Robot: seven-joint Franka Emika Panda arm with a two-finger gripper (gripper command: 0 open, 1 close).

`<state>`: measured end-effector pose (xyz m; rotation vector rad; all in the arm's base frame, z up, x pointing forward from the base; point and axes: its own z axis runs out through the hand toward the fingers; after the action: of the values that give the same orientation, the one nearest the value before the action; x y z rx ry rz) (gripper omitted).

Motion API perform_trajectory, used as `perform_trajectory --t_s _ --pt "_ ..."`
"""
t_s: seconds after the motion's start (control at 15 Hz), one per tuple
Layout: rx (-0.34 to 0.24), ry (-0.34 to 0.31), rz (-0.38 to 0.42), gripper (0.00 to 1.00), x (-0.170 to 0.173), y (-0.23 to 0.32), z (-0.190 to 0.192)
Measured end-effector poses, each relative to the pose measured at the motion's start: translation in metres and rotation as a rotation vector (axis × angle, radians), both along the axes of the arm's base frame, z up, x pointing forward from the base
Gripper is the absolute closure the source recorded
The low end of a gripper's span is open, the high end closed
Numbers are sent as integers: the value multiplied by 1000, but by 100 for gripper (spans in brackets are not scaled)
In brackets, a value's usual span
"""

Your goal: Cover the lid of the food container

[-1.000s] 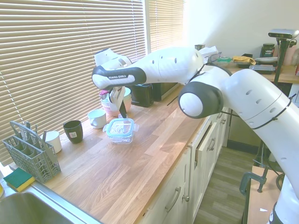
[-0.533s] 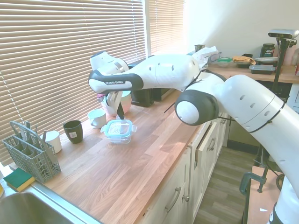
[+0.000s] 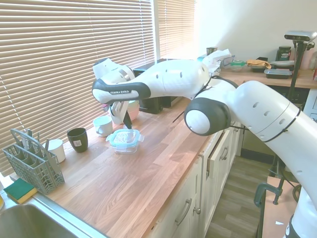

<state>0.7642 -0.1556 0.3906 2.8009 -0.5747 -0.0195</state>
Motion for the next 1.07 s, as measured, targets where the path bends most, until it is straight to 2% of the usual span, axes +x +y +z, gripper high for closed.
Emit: perform_trajectory --t_s 0.53,1.07 --pt "-8 -12 -10 0 -1 -10 5" --pt "16 -89 22 0 -15 11 80"
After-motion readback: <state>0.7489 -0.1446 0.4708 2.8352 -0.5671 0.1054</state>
